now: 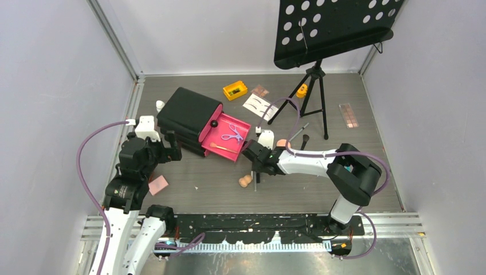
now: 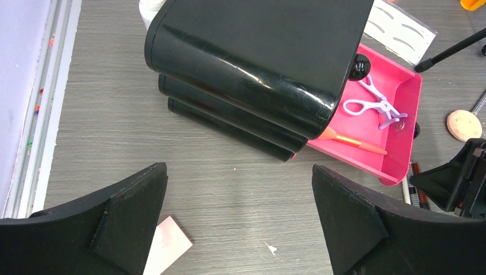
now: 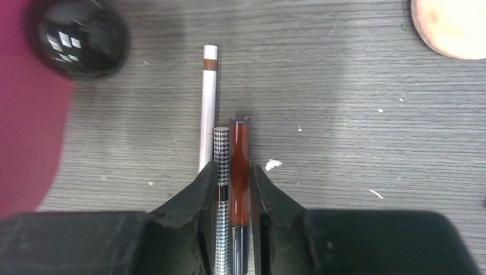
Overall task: Organize the makeup
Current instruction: Pick up the lipstick at the center of the board, then place the lipstick in the drawer.
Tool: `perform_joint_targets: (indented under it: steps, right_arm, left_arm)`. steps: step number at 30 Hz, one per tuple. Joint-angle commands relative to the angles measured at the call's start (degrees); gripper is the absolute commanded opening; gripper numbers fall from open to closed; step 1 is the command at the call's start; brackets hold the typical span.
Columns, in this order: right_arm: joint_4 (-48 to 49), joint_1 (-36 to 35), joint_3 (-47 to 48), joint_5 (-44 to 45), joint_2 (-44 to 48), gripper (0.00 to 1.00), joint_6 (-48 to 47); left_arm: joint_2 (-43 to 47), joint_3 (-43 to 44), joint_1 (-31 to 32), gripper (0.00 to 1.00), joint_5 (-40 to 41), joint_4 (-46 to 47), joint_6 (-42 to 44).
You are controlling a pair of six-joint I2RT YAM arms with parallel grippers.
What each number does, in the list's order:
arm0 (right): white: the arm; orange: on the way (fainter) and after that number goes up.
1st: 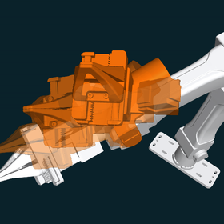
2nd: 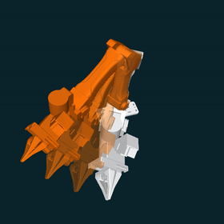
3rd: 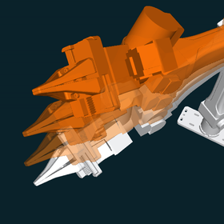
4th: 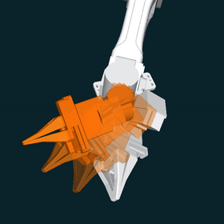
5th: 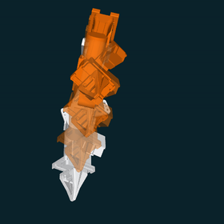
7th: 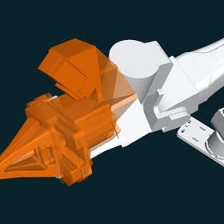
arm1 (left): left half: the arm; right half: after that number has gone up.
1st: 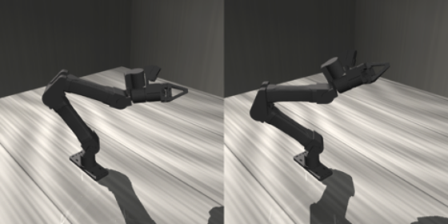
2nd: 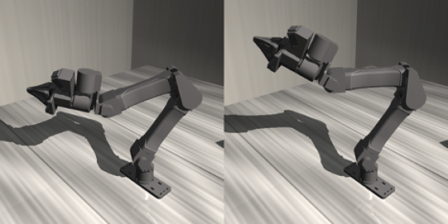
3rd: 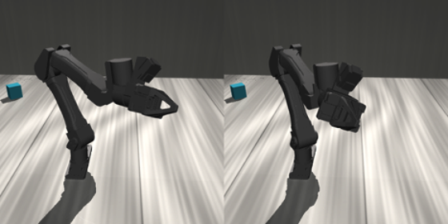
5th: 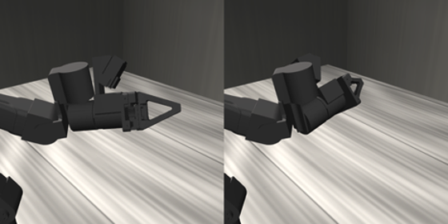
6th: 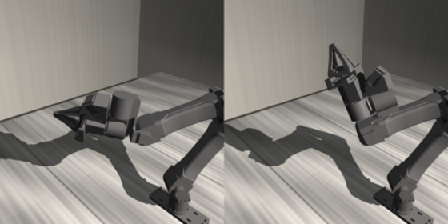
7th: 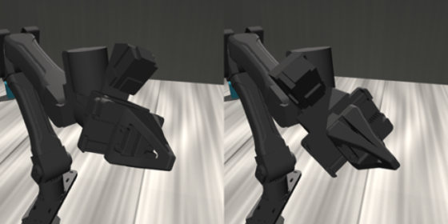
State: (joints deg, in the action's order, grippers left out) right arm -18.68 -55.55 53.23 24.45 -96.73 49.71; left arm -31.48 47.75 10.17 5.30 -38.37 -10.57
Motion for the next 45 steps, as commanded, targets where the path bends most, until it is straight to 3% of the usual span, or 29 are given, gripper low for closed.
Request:
perform_joint_targets:
  steps: [1,6,17,23,34,45]
  right_arm:
    - [1.3,-0.4,-0.9,0.8,2.4,0.2,0.7]
    - [1.7,-0.5,-2.0,1.5,5.4,0.09,0.3]
    - [0.5,-0.4,-1.2,2.1,7.3,0.09,-2.2]
    - [2.2,-0.5,5.3,0.6,10.2,0.09,-21.5]
    - [14.1,-0.4,17.0,-14.1,6.4,0.1,-52.1]
    - [18.4,-0.4,27.2,-19.8,-8.5,0.15,-61.6]
  left_arm:
    - [-0.1,-0.1,0.1,1.0,-0.7,2.8,-0.3]
    - [-0.2,-0.1,0.1,1.0,-0.8,2.9,-0.3]
    - [-0.3,-0.1,0.2,1.0,-1.0,2.9,-0.3]
    - [-0.3,-0.1,0.1,1.0,-1.0,2.9,-0.3]
    - [-0.3,0.1,-0.4,1.0,-0.1,2.4,-0.2]
    - [-0.3,-0.1,-0.8,1.0,-0.6,2.6,-0.2]
